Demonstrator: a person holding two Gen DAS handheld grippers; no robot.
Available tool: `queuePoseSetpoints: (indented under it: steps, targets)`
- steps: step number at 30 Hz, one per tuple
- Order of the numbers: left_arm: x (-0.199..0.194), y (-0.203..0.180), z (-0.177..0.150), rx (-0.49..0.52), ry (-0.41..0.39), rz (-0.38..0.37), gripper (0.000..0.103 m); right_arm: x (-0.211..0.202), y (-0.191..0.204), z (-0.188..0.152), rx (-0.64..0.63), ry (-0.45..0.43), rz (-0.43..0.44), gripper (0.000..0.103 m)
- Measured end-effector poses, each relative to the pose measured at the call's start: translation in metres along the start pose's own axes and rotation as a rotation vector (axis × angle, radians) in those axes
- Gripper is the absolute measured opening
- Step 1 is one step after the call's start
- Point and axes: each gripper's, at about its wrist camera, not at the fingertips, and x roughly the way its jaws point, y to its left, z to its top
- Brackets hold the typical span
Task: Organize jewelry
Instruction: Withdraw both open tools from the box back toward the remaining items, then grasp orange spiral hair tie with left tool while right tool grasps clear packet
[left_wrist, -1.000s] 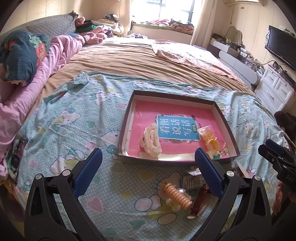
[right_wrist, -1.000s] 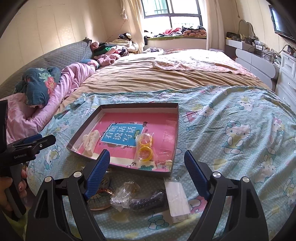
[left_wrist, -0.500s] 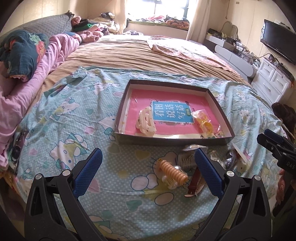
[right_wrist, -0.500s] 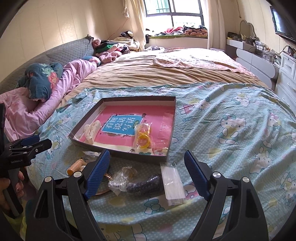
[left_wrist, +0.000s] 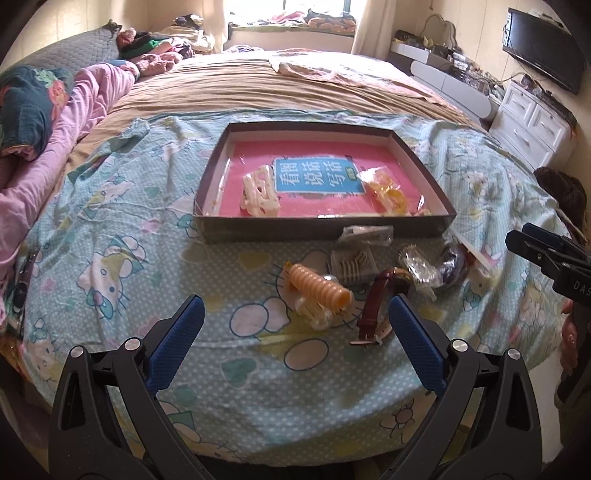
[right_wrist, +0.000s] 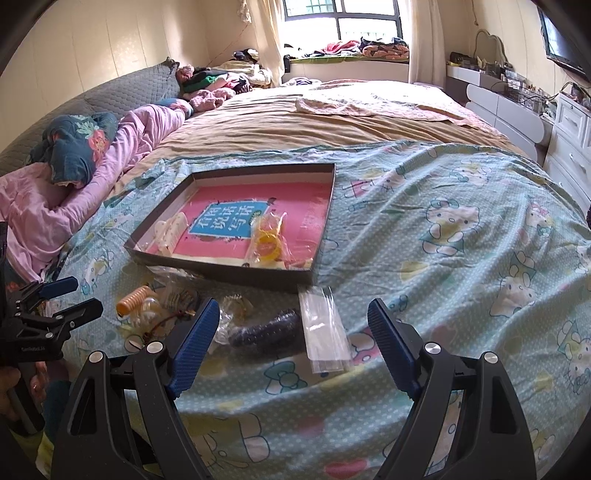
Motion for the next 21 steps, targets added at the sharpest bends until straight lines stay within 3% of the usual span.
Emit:
queuePoseSetpoints:
  steps: [14,21]
  targets:
    - [0.017,-0.003,-0.01,0.001,0.027,-0.003,0.093,0.024,-0.018,-0.021,0.044,0.091,0.013,0.081]
    - [0.029,-0.008,-0.003,0.028,0.013,0.012,0.083,0.031,-0.023,-0.022,0.054,0.103,0.016,0.081]
